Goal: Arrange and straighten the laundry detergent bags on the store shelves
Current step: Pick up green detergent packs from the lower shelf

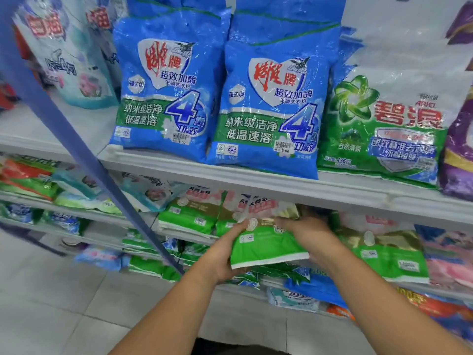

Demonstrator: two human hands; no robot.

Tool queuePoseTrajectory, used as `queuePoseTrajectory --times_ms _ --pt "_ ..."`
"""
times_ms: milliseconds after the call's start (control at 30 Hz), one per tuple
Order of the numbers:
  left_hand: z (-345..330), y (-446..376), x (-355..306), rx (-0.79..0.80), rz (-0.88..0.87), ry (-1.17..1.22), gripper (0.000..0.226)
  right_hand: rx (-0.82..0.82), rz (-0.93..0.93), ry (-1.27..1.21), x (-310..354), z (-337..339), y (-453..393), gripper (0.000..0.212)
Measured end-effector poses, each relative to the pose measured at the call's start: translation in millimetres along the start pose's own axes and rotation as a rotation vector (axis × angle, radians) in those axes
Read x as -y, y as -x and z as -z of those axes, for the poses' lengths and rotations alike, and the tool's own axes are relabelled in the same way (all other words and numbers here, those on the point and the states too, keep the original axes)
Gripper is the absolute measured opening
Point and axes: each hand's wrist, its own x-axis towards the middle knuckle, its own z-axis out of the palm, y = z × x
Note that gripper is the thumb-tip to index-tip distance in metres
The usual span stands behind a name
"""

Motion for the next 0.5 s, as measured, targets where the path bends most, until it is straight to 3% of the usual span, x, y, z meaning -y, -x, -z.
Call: queuePoseTrajectory --times_ms 100,200,300,333,433,500 --pt "23 6 -16 0.043 -0.042 -0.028 0.040 0.045 -0.013 -0.116 8 -22 9 0.022" --pt "57 12 -42 0.054 -0.116 -0.123 0.047 -0.017 -0.009 -0.206 13 -57 10 0.019" --pt "97 10 -75 0.017 -0.317 -0.299 0.065 -0.057 0.024 -0.279 21 -100 0 0.024" --pt "109 11 -87 -0.030 -0.367 -0.345 0.063 -0.053 0.024 -0.301 28 -114 -3 0.024" --pt "133 14 -118 -0.203 -0.585 -0.437 0.019 -0.086 0.054 -0.377 44 -150 -22 0.016" --pt "143 13 -134 -0.317 -0.763 -0.555 0.011 -0.110 0.089 -0.310 48 -173 -40 0.017"
